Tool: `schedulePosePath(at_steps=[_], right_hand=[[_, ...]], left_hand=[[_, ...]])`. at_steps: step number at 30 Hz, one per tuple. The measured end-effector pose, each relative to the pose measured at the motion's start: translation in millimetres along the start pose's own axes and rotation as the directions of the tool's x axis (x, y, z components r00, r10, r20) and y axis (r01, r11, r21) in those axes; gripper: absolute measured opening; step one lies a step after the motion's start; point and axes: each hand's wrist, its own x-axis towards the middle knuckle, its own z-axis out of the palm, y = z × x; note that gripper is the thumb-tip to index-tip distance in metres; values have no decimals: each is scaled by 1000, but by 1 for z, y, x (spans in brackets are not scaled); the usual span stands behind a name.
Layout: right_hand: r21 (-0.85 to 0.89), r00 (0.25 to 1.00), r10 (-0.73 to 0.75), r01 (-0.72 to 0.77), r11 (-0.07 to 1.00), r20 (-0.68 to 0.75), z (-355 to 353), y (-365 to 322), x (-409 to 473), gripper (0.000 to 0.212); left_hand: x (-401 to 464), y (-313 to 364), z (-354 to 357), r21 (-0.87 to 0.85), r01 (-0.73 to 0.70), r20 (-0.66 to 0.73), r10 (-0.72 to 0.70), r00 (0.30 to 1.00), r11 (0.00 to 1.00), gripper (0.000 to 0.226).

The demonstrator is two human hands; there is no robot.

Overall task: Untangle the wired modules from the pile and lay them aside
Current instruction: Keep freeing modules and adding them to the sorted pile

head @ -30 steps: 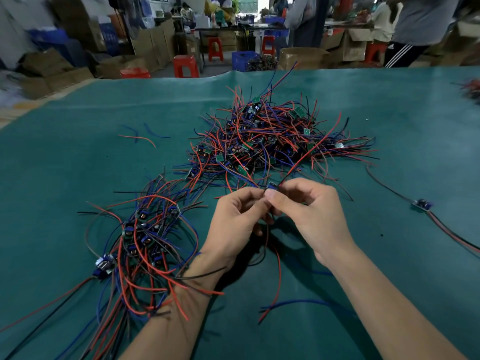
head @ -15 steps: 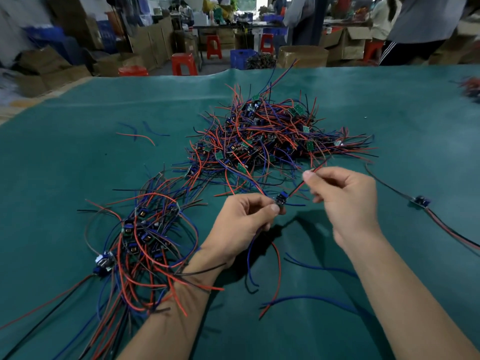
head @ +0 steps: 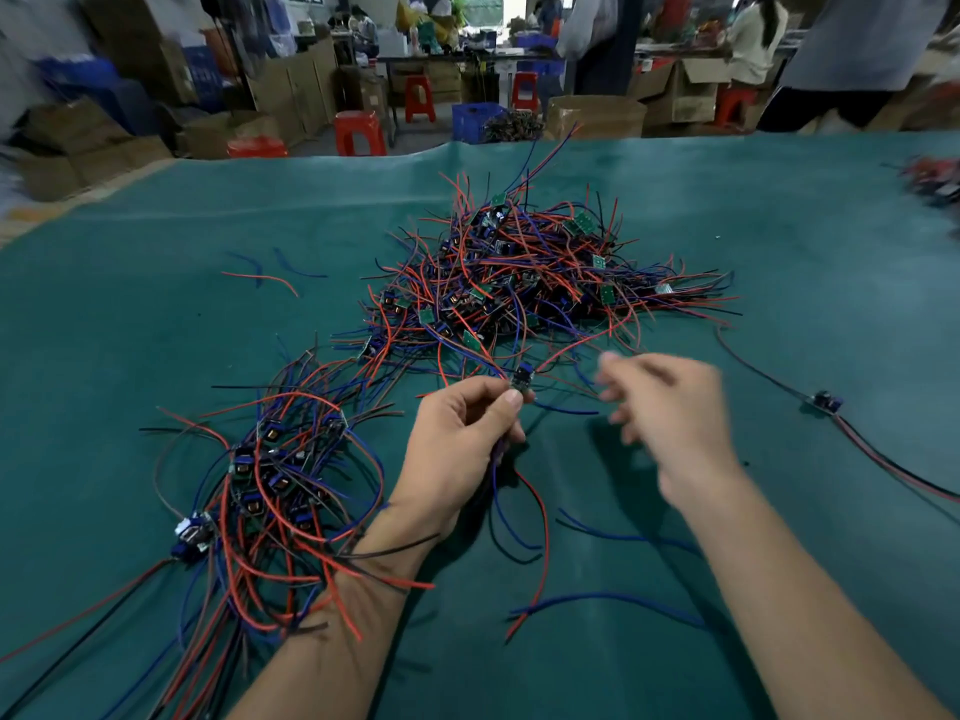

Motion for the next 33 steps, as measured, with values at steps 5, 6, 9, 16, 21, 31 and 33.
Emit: schedulePosePath(at_steps=[5, 6, 9, 16, 21, 31, 33], right_hand=[[210, 912, -157, 81, 974, 379, 33, -2, -31, 12], [243, 917, -176, 91, 966, 358, 31, -2, -31, 8], [215, 938, -240, 188, 958, 251, 23, -3, -24, 12], [309, 933, -324, 358, 881, -156, -12, -21, -3, 13], [350, 875, -398, 478, 806, -277, -22, -83, -16, 14], [-98, 724, -163, 304, 948, 670, 117, -141, -58, 46], [-428, 792, -135, 455, 781, 596, 125, -123, -36, 34]], left_hand=[[-2, 2, -2, 15, -18, 123, 16, 992, 1000, 20], [-2, 2, -2, 17, -7, 137, 5, 991, 1000, 21], [-2, 2, -2, 52, 27, 156, -35, 987, 998, 18], [-5, 4, 0, 128, 43, 241, -73, 968, 991, 9], [-6, 3, 2, 189, 47, 242, -93, 966, 981, 11], [-9, 11, 3, 150, 51, 246, -87, 965, 987, 19], [-7, 6, 1, 201, -31, 249, -20, 968, 979, 24]])
